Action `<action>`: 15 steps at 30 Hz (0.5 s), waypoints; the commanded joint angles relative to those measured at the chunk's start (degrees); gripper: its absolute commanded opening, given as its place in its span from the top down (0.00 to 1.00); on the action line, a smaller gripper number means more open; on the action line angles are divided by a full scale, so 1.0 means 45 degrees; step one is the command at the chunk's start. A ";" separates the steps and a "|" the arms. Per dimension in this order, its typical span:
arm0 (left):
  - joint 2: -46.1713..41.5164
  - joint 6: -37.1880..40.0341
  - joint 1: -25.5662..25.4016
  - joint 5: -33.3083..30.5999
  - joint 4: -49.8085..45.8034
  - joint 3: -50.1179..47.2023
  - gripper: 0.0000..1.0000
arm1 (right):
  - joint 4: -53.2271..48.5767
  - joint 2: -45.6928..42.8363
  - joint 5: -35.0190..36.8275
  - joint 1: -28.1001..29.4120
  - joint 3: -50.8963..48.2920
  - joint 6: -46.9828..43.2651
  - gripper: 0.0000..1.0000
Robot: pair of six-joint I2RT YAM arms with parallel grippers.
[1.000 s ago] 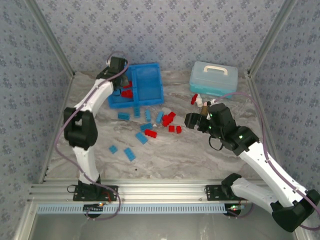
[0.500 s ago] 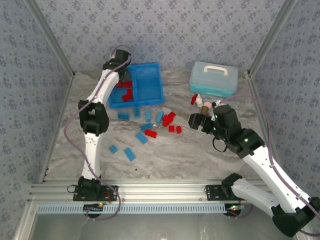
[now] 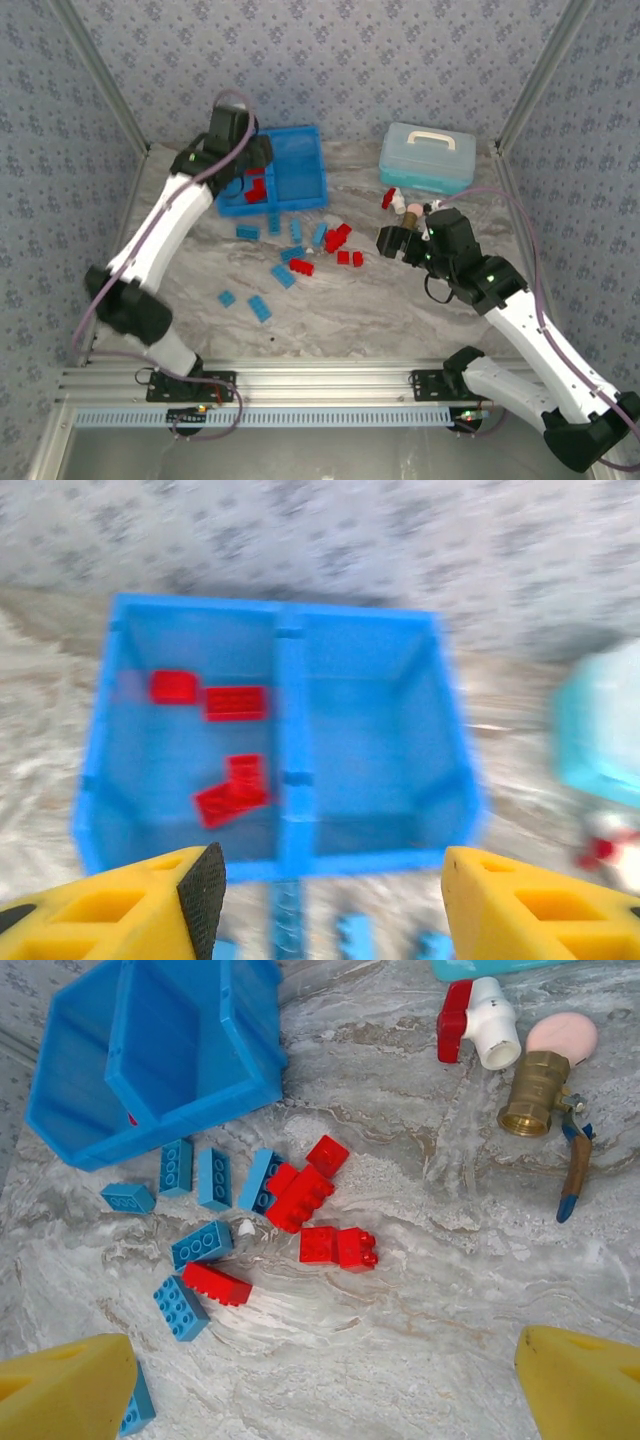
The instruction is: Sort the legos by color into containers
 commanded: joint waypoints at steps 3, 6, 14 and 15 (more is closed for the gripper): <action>-0.2335 -0.2464 -0.2299 -0.0862 0.1804 -0.4818 0.38 | 0.0475 0.0231 -0.0260 -0.0061 -0.0180 0.0190 0.00; -0.2647 -0.3918 -0.3452 -0.1332 0.2022 -0.6507 0.37 | 0.0605 0.0436 -0.0401 -0.0089 -0.0209 0.0178 0.00; -0.1199 -0.9778 -0.4272 -0.1052 0.1975 -0.8206 0.33 | 0.0719 0.0406 -0.0492 -0.0093 -0.0519 0.0239 0.00; -0.0956 -1.0213 -0.4325 -0.0981 0.2480 -0.8389 0.32 | 0.0750 0.0367 -0.0497 -0.0094 -0.0554 0.0255 0.00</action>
